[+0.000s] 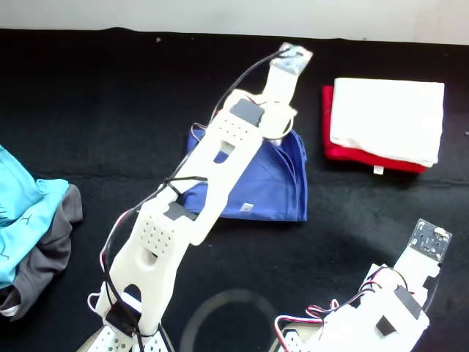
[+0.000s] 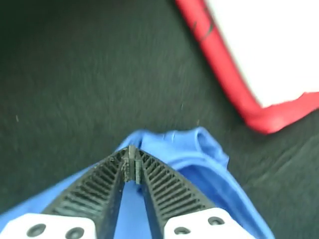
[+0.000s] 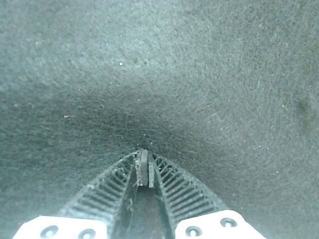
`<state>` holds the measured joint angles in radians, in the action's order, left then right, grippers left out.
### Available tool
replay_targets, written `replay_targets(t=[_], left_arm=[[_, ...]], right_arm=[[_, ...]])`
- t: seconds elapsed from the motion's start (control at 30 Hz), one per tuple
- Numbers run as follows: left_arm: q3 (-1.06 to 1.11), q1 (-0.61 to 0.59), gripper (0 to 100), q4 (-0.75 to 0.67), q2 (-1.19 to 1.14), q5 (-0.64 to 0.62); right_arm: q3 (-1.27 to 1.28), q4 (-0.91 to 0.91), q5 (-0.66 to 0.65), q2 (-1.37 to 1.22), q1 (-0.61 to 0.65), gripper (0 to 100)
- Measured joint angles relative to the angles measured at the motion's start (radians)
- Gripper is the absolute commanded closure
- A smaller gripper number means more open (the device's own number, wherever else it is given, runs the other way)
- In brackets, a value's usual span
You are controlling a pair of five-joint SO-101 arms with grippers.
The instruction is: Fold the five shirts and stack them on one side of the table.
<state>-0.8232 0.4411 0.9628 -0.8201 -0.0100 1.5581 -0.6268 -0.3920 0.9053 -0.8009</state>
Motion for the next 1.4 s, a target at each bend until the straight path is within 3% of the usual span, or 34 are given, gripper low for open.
replay_targets(t=[0.13,0.37,0.43,0.63,1.0,1.4], left_arm=[[-0.114,0.002,99,0.063,0.000,0.000],[-0.279,0.000,99,0.446,-0.002,0.003],[-0.279,-0.008,99,0.480,-0.025,0.003],[-0.279,-0.003,99,0.436,-0.146,0.003],[-0.336,0.153,99,0.255,-0.173,0.003],[-0.505,0.031,99,0.334,-0.173,0.003]], right_arm=[[0.000,0.000,0.000,0.000,0.000,99.1],[0.000,0.000,0.000,0.000,0.000,99.1],[0.000,0.000,0.000,0.000,0.000,99.1],[0.000,0.000,0.000,0.000,0.000,99.1],[0.000,0.000,0.000,0.000,0.000,99.1],[0.000,0.000,0.000,0.000,0.000,99.1]])
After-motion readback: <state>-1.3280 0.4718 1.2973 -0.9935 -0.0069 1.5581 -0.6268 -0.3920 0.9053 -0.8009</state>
